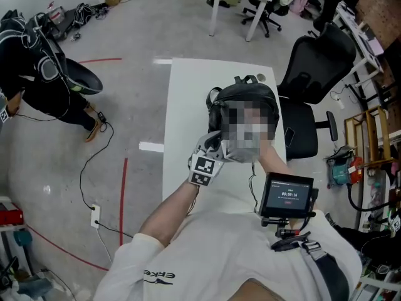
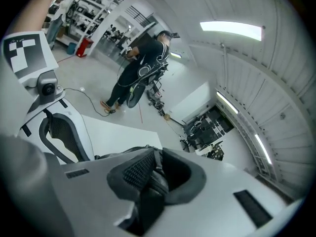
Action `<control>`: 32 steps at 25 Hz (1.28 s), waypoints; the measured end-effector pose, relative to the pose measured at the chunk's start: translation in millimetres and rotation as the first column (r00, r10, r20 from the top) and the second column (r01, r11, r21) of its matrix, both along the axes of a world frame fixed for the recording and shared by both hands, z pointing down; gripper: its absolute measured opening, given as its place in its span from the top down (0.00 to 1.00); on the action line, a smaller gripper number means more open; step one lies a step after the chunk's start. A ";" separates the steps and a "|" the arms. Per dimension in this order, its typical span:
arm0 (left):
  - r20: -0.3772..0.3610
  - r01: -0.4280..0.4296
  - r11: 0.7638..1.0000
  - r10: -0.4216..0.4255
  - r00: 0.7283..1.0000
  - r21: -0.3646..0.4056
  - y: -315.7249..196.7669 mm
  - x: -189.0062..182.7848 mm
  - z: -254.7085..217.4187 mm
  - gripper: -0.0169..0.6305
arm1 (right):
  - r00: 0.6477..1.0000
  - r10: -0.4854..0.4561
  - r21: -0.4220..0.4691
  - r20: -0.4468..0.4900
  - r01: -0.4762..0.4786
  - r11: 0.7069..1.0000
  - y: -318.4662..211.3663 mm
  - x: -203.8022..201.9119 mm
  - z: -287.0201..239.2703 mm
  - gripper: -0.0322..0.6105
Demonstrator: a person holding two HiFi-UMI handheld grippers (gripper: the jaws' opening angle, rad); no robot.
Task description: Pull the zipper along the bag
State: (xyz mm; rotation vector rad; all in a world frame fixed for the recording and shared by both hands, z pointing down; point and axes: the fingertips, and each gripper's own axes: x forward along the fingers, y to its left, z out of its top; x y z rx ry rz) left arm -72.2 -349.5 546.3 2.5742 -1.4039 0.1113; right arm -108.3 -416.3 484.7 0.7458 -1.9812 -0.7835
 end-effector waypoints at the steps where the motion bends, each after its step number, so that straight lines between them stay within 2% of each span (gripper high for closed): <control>1: 0.003 -0.001 1.000 0.001 1.000 0.001 0.0 0.5 -0.4 0.92 | 1.000 0.011 0.004 0.022 -0.011 1.000 -0.5 3.7 -2.8 0.90; 6: 0.018 -0.001 1.000 0.001 1.000 0.000 2.9 -0.9 -1.1 0.92 | 0.988 0.075 -0.028 0.135 -0.072 0.997 0.2 23.3 -12.4 0.90; 10: 0.030 0.007 1.000 -0.007 1.000 0.002 5.7 -3.9 -4.4 0.92 | 0.959 0.132 -0.049 0.249 -0.124 0.991 3.4 46.5 -23.7 0.90; 17: 0.021 0.034 0.999 -0.034 0.999 0.037 18.7 -1.3 -13.1 0.92 | 0.838 0.250 -0.109 0.485 -0.226 0.968 26.3 103.6 -32.8 0.90; 20: 0.005 0.041 0.998 -0.041 0.999 0.056 25.8 -3.9 -22.7 0.92 | 0.784 0.289 -0.134 0.549 -0.258 0.957 43.4 119.0 -38.1 0.90; 26: -0.038 0.045 0.996 -0.042 0.998 0.077 43.3 8.3 -35.6 0.92 | 0.661 0.378 -0.252 0.648 -0.283 0.926 80.2 159.0 -31.0 0.90; 28: -0.034 0.052 0.995 -0.049 0.998 0.086 48.6 9.9 -39.0 0.92 | 0.636 0.391 -0.274 0.665 -0.279 0.920 91.7 166.6 -25.5 0.90; 32: -0.016 0.077 0.993 -0.075 0.997 0.085 67.7 15.7 -41.3 0.93 | 0.623 0.390 -0.290 0.678 -0.261 0.921 118.8 175.6 -19.9 0.90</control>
